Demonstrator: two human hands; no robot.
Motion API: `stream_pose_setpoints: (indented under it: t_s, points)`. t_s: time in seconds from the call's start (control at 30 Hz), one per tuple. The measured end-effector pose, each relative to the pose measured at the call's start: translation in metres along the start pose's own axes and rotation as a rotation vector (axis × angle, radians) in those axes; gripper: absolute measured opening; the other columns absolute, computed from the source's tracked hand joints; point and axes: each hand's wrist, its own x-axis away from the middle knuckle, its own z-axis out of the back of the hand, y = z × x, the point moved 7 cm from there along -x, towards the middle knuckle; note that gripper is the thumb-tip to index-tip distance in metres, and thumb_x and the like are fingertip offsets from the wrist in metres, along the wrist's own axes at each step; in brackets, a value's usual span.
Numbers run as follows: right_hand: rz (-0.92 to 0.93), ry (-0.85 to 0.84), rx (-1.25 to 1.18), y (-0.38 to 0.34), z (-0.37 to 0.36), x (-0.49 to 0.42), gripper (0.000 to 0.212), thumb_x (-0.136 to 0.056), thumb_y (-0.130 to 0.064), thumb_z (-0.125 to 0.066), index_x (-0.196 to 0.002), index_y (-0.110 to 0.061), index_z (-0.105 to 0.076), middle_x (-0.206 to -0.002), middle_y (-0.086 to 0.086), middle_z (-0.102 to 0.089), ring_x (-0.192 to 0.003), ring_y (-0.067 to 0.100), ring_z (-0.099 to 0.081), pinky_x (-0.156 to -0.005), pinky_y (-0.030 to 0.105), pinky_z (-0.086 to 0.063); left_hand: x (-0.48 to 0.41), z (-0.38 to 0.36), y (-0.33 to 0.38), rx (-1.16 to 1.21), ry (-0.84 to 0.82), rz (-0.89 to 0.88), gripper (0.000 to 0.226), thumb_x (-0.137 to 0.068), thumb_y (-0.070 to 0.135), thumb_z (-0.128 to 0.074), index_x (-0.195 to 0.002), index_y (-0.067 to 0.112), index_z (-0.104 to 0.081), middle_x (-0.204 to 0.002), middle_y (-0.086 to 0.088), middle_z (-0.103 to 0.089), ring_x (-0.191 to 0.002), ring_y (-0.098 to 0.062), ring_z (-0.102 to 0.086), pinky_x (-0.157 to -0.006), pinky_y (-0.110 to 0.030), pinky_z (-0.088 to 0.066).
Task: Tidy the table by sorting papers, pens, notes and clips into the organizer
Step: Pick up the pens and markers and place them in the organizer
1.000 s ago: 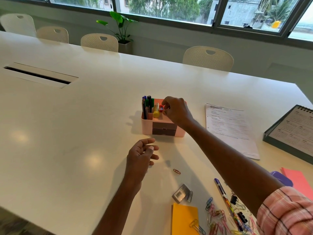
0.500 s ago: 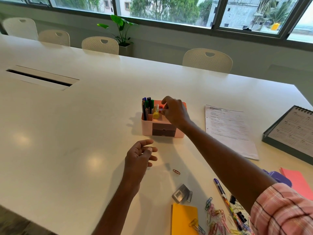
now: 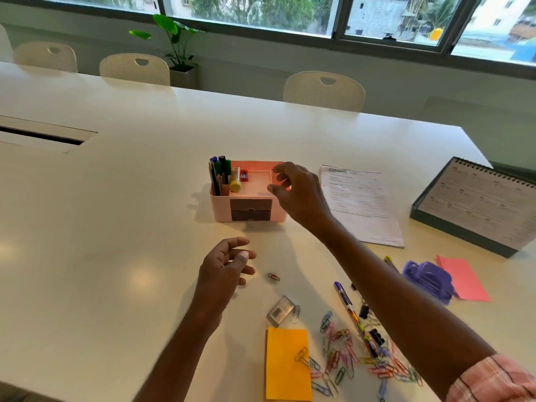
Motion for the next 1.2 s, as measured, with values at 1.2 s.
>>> stream_pose_setpoints:
  t_s: [1.2]
  points:
    - [-0.447,0.010,0.429,0.060,0.093,0.294,0.025,-0.100,-0.039,-0.062,-0.117,-0.026,-0.075,-0.104,-0.006,-0.073,-0.094,0.008,-0.061,-0.078,0.024,-0.053,0.068,-0.176,-0.017,-0.170,-0.336,0.085,0.012,-0.100,0.022,-0.069,-0.110,0.029,-0.072,-0.105,0.000,-0.078,-0.085,-0.015,-0.078,-0.082,-0.040,-0.067]
